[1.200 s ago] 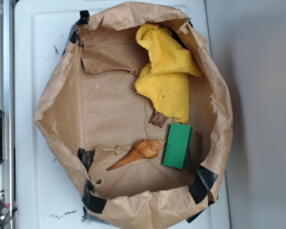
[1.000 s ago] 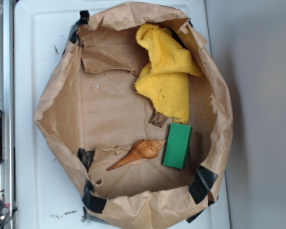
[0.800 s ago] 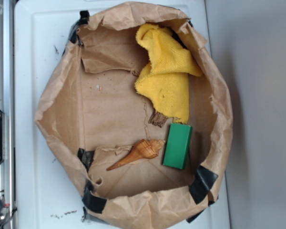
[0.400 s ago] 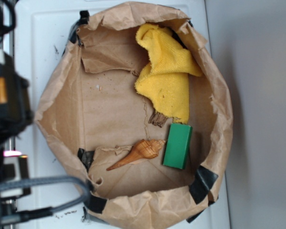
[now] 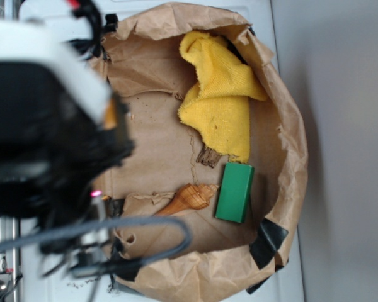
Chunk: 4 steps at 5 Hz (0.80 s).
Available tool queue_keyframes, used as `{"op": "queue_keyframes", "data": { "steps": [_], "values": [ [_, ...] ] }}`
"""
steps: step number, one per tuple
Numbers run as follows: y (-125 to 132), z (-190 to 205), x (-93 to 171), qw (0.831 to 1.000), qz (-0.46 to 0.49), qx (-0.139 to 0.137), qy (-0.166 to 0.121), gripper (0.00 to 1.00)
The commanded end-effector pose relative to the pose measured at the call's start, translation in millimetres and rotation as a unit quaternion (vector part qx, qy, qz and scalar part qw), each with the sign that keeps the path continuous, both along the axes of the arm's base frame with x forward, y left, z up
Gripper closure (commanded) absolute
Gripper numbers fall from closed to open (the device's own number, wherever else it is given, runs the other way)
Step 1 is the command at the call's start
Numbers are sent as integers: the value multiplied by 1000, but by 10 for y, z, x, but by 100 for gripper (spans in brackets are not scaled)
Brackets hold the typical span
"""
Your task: Grab the shell.
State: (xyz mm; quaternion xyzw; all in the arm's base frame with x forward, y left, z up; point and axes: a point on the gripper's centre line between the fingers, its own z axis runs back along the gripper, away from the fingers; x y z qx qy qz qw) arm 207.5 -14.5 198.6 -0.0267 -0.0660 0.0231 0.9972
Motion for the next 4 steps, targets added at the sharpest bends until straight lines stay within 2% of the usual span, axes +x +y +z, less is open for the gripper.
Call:
{"op": "queue_keyframes", "data": {
  "steps": [1,4],
  "values": [
    [78,-35,223,1000,26,-15,-6,0],
    [78,-35,223,1000,26,-15,-6,0]
  ]
}}
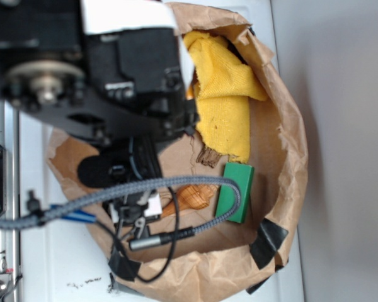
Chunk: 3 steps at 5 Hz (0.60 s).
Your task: Grab the shell.
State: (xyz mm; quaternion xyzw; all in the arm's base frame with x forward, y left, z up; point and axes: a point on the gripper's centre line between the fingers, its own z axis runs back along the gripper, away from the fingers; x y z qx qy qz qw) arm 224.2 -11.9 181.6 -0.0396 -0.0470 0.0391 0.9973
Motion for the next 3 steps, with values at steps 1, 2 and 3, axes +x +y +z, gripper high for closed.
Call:
{"op": "queue_keyframes", "data": {
  "steps": [1,2,3],
  "values": [
    [-3,-93,93,999,16,28,-39,0],
    [-17,-354,185,998,23,37,-44,0],
    [-1,-574,271,998,28,41,-46,0]
  ]
}}
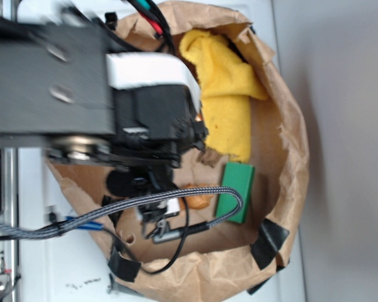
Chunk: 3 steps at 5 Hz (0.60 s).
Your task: Grab the shell.
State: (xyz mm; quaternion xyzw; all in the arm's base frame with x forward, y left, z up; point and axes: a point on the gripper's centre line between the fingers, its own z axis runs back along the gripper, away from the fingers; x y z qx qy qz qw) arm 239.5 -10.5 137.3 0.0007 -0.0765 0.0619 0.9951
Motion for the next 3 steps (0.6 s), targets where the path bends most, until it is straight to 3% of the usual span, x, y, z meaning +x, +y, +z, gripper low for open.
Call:
{"op": "queue_keyframes", "data": {
  "steps": [1,3],
  "values": [
    [-27,-360,244,1000,11,2,-23,0],
    [-213,-650,380,999,19,-18,-28,0]
  ]
}}
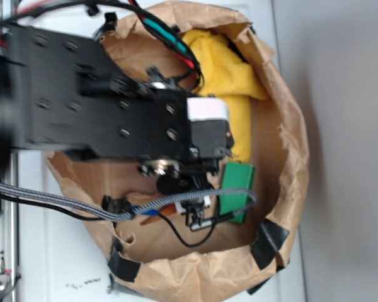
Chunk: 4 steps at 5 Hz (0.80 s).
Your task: Grab the shell.
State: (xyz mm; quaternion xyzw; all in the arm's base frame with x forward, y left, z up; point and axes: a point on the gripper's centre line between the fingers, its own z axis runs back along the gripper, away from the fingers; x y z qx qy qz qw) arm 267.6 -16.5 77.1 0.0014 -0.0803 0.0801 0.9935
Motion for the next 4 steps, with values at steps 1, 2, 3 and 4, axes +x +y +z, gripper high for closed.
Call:
{"op": "queue_keyframes", "data": {
  "steps": [1,2,3,4],
  "values": [
    [-263,-146,101,998,-15,-64,-21,0],
    [-384,-298,119,996,-34,-88,-6,0],
    [-501,-471,106,997,-41,-66,2,0],
    [-528,-525,92,998,-34,-50,3,100]
  ]
}}
